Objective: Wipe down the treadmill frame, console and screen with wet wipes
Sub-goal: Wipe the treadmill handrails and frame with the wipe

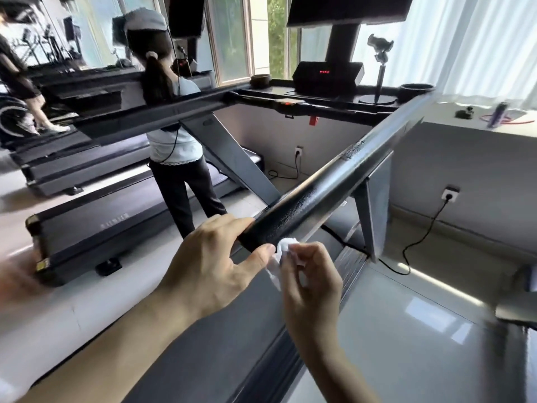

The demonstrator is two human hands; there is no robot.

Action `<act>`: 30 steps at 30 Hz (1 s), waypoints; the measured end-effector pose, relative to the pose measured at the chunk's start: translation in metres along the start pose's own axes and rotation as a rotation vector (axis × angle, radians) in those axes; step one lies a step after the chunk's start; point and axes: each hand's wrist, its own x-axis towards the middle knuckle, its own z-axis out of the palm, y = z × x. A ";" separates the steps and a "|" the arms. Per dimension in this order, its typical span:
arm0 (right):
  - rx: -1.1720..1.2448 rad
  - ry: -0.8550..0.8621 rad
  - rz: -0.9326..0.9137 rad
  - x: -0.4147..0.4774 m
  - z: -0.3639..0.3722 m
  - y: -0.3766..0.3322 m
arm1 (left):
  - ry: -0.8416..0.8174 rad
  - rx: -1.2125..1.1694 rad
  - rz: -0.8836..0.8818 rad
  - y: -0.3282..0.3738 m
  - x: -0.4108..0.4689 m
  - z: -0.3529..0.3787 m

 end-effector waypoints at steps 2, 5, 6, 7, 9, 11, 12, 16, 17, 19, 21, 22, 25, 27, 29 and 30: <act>-0.040 0.006 -0.031 0.002 0.002 0.002 | 0.007 0.000 0.011 -0.003 0.002 0.002; -0.026 0.099 0.004 0.035 0.002 0.006 | 0.018 0.026 0.006 -0.002 0.003 0.004; -0.040 0.138 0.025 0.049 0.000 0.010 | 0.009 0.058 -0.001 -0.001 0.004 0.004; -0.062 0.175 0.051 0.059 -0.001 0.013 | -0.006 0.102 -0.003 0.001 0.005 0.003; -0.100 0.223 0.063 0.063 0.000 0.015 | -0.027 0.204 0.019 0.004 0.008 0.001; -0.108 0.211 0.063 0.043 0.005 0.006 | -0.018 0.291 0.066 0.006 0.010 -0.001; -0.103 0.185 0.054 0.028 0.009 0.000 | -0.002 0.326 0.094 0.006 0.011 -0.001; -0.128 0.082 -0.054 -0.004 0.009 -0.012 | 0.064 0.457 0.154 0.008 0.009 0.004; -0.147 0.079 -0.062 0.003 0.007 -0.011 | 0.068 0.499 0.148 0.010 0.009 0.006; -0.212 0.105 -0.066 0.024 0.004 -0.003 | 0.058 0.568 0.132 0.014 0.008 0.008; -0.253 0.152 -0.023 0.049 0.000 0.010 | 0.060 0.581 0.141 0.014 0.008 0.008; -0.264 0.176 0.002 0.059 -0.002 0.015 | 0.065 0.566 0.154 0.013 0.010 0.007; -0.294 0.223 0.016 0.063 -0.006 0.018 | 0.095 0.491 0.218 0.007 0.011 0.007; -0.267 0.202 -0.001 0.043 -0.001 0.012 | 0.102 0.432 0.259 0.002 0.012 0.008; -0.248 0.157 -0.024 0.016 0.004 0.009 | 0.102 0.398 0.271 -0.003 0.011 0.010; -0.252 0.135 -0.042 0.005 0.006 0.008 | 0.095 0.369 0.245 -0.005 0.012 0.011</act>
